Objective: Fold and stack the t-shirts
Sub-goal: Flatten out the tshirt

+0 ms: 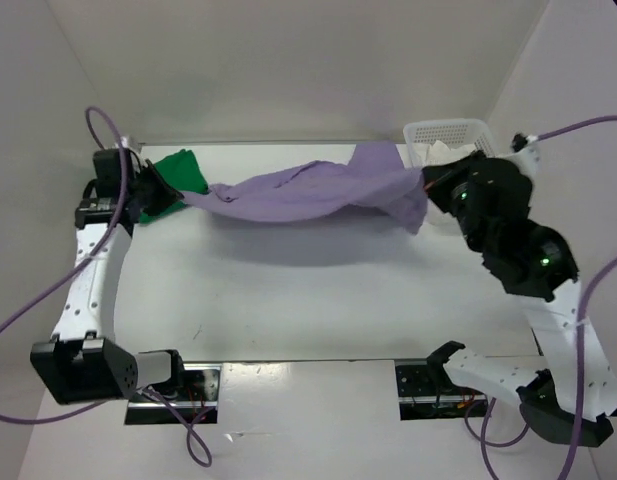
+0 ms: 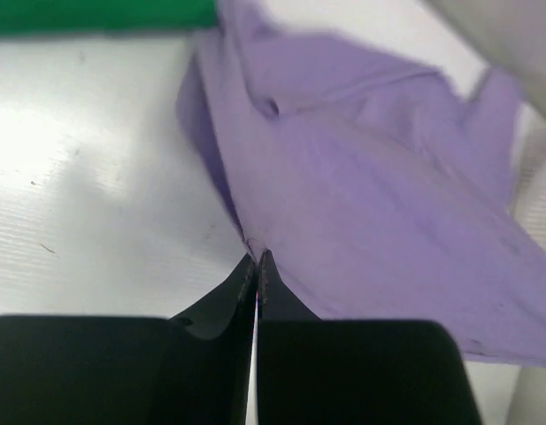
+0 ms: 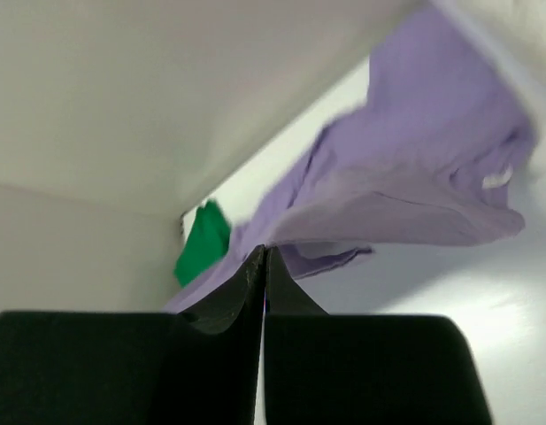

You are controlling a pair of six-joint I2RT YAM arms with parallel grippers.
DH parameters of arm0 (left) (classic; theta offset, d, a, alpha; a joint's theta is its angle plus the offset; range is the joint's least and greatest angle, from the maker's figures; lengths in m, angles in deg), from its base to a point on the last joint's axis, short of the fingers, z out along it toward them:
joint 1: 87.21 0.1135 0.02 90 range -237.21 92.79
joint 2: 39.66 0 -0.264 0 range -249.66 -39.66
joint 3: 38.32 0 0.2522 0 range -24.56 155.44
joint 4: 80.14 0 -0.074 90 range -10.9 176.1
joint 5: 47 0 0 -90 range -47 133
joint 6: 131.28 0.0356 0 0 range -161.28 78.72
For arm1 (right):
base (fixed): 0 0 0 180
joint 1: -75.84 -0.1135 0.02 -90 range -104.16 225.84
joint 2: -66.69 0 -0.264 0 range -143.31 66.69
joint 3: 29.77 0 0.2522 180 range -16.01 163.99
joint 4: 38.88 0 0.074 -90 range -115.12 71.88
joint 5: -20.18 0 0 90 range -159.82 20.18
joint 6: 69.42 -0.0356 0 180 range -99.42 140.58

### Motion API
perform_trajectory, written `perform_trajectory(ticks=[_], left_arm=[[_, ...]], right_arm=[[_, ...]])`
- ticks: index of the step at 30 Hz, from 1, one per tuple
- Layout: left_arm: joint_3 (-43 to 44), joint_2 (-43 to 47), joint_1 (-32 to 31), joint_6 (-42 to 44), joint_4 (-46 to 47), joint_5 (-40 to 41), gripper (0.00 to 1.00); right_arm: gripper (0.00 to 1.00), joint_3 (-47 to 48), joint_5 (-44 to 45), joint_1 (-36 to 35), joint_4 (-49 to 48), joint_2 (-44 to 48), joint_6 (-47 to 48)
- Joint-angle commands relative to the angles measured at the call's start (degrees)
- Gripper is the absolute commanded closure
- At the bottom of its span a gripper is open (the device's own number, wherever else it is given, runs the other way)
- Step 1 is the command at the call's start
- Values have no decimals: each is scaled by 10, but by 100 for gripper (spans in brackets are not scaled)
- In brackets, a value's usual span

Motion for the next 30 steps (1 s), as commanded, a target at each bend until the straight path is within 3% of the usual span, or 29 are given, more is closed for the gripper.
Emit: perform_trajectory(ticks=[1,2,6,7,10,16,18,24,27,30], left_arm=[[108,54,-3,39,-97,-35,100],[195,54,-3,45,-111,-35,100],[376,35,14,29,-143,-51,100],[401,35,14,29,-143,-51,99],[470,9,20,9,-139,-65,99],[535,-71,64,-28,-93,-100,97],[519,-96,70,-33,-77,-95,97],[421,-162,56,-28,-30,-53,97],[413,-222,27,-17,-16,-14,99],[459,-290,12,-23,-11,-8,99]], right_arm=[[100,136,73,16,105,-56,163],[100,218,91,21,110,-70,182],[100,424,85,29,117,-150,261],[100,506,79,29,117,-165,286],[100,621,69,29,111,-196,316],[99,648,100,18,-21,-222,387],[99,668,107,18,-43,-252,409],[99,610,125,18,-120,-379,456],[99,671,-1,99,-99,-490,406],[99,746,-76,156,-72,-602,381]])
